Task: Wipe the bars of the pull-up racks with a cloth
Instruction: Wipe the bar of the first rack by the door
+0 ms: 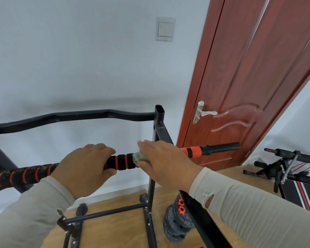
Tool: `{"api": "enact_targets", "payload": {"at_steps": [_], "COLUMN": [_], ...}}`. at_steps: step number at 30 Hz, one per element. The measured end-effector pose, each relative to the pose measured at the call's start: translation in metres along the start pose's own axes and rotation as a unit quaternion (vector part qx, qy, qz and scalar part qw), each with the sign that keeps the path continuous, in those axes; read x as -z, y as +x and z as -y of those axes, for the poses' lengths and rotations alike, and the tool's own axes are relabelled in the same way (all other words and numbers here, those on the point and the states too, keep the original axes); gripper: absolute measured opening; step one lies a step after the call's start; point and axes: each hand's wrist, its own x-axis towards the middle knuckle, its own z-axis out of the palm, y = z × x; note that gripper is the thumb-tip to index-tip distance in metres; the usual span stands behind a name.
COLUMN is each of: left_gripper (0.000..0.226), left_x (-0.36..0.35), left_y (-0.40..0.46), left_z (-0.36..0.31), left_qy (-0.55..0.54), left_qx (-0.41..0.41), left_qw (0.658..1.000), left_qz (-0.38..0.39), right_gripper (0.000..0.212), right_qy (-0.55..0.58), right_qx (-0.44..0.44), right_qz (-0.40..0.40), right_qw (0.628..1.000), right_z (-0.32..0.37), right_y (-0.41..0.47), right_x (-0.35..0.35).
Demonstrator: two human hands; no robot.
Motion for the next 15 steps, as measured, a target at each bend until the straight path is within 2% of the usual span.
{"api": "enact_targets", "payload": {"at_steps": [2,5,9,13,15], "left_gripper": [0.027,0.025,0.026,0.026,0.025], "left_x": [0.003,0.003,-0.001,-0.007,-0.009], "left_y": [-0.003,-0.004,-0.003,-0.001,0.0], "left_z": [0.008,0.011,0.014,0.017,0.019], "left_qy": [-0.001,0.012,0.014,0.019,0.022], "left_qx": [0.009,0.001,-0.008,-0.02,-0.022], "left_qw": [1.0,1.0,1.0,1.0,0.999], "left_qz": [0.012,0.008,-0.003,-0.016,-0.025], "right_gripper": [0.05,0.048,0.028,0.032,0.032], "right_qy": [-0.042,-0.082,-0.156,-0.086,-0.084], "right_qx": [0.005,0.002,0.013,-0.08,-0.085], "right_qz": [-0.003,0.0,-0.005,-0.035,-0.071], "right_qw": [0.999,0.997,0.988,0.992,0.99], "right_z": [0.002,-0.001,0.002,0.03,0.051], "right_y": [-0.002,-0.005,-0.008,0.004,0.013], "right_x": [-0.001,0.006,0.005,-0.008,-0.017]}}
